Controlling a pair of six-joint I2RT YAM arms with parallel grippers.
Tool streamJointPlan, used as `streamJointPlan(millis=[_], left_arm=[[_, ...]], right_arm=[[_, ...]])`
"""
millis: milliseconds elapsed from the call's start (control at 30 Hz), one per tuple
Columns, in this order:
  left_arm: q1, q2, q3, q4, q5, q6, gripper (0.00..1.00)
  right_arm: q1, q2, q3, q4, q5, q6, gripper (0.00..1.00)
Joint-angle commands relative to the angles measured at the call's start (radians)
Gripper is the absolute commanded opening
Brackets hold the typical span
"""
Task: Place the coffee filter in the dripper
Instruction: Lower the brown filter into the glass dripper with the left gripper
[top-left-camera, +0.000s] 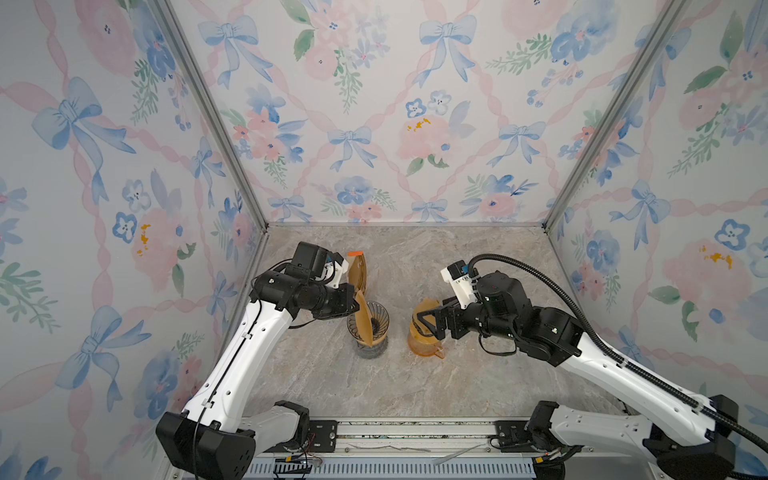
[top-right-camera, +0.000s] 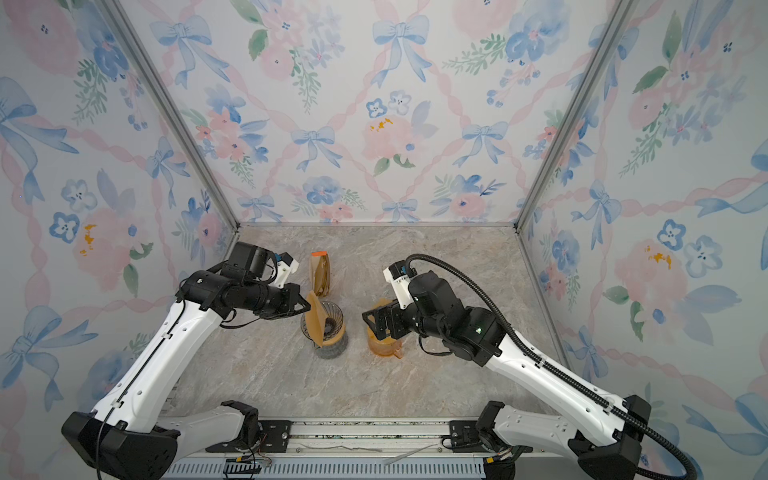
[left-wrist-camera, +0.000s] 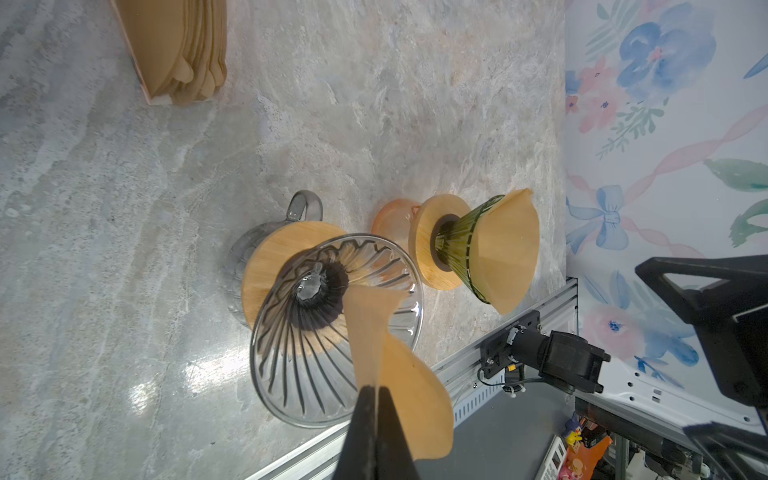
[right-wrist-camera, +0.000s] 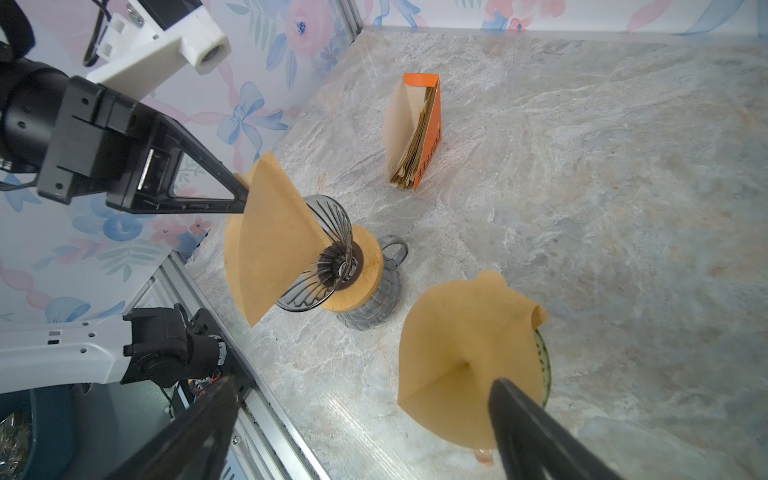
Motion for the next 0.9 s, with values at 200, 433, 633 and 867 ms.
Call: streamJointPlan(millis=[200,433,633,867], left_arm=[[-0.021,0.062,-0.004,0.018,-0.062,0.016,0.07],[-0.030,0.084,-0.012,0.018,-0.126,0.021,0.15],[-0.037,0.076,0.018,0.015,-0.183,0.026,0.21],[-0.049,0.010,0.094,-0.012,-0.203,0.055,0.22]], right_arm=[[0.008,0.018,0.005,0.018,-0.001,-0.006,0.96],[0.025,0.047,0.021,0.016,0.001,-0.007,0.96],[0.055,0.085,0.052,0.027,-0.005,-0.008,0.96],[0.094,0.149,0.101,0.022,0.011,-0.013,0.97]])
